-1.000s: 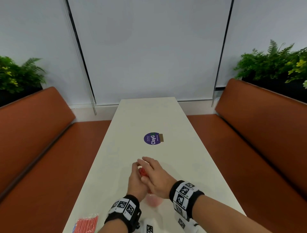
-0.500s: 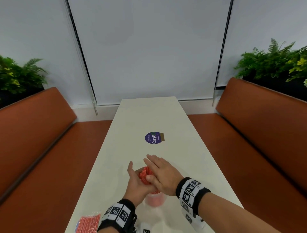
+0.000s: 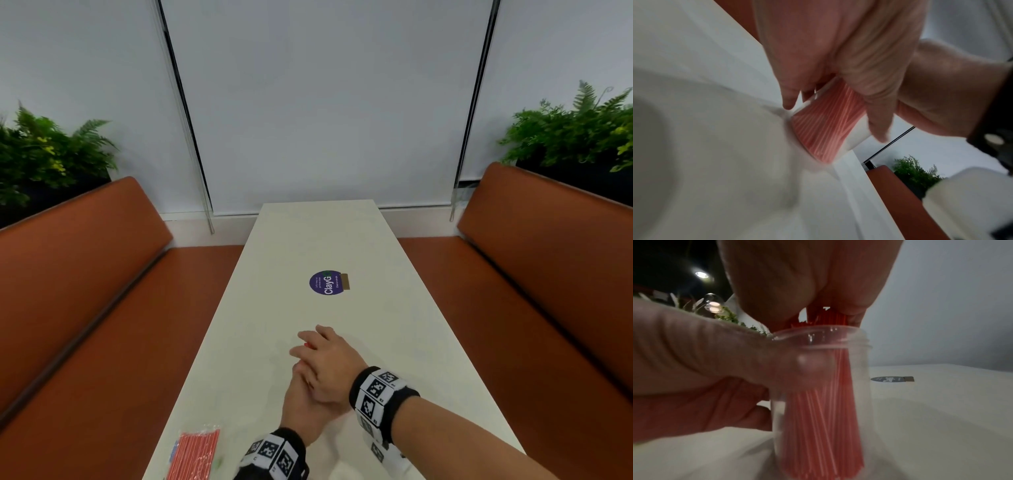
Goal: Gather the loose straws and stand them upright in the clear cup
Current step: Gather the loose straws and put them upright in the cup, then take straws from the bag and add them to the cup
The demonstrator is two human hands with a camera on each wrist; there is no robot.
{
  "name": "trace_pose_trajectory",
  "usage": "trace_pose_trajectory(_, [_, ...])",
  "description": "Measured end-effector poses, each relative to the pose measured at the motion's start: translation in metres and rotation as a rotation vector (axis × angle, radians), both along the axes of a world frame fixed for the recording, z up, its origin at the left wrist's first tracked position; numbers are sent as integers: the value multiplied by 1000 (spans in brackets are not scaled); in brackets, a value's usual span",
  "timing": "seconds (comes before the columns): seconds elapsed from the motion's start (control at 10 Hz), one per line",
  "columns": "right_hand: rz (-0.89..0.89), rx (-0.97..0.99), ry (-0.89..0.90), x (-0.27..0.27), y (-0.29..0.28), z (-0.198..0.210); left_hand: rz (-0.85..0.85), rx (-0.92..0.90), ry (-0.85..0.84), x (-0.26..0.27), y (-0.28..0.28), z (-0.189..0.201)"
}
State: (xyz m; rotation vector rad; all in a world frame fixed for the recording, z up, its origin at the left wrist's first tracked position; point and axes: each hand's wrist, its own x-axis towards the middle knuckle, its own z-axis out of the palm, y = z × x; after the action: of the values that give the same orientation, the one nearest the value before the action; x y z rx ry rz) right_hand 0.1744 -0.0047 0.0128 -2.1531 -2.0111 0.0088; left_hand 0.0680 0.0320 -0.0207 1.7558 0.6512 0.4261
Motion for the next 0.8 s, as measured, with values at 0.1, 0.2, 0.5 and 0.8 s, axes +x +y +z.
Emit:
trace_pose_trajectory(0.1, [-91, 69, 95, 6, -2, 8, 79, 42, 36, 4, -3, -11])
trace_pose_trajectory(0.2, [-96, 56, 84, 11, -7, 8, 101, -2, -66, 4, -3, -15])
trace_pose_trajectory(0.5, [-46, -107, -154, 3, -14, 5, 82, 23, -78, 6, -8, -3])
trace_pose_trajectory(0.8, [-66, -122, -120, 3, -19, 9, 141, 30, 36, -4, -8, -2])
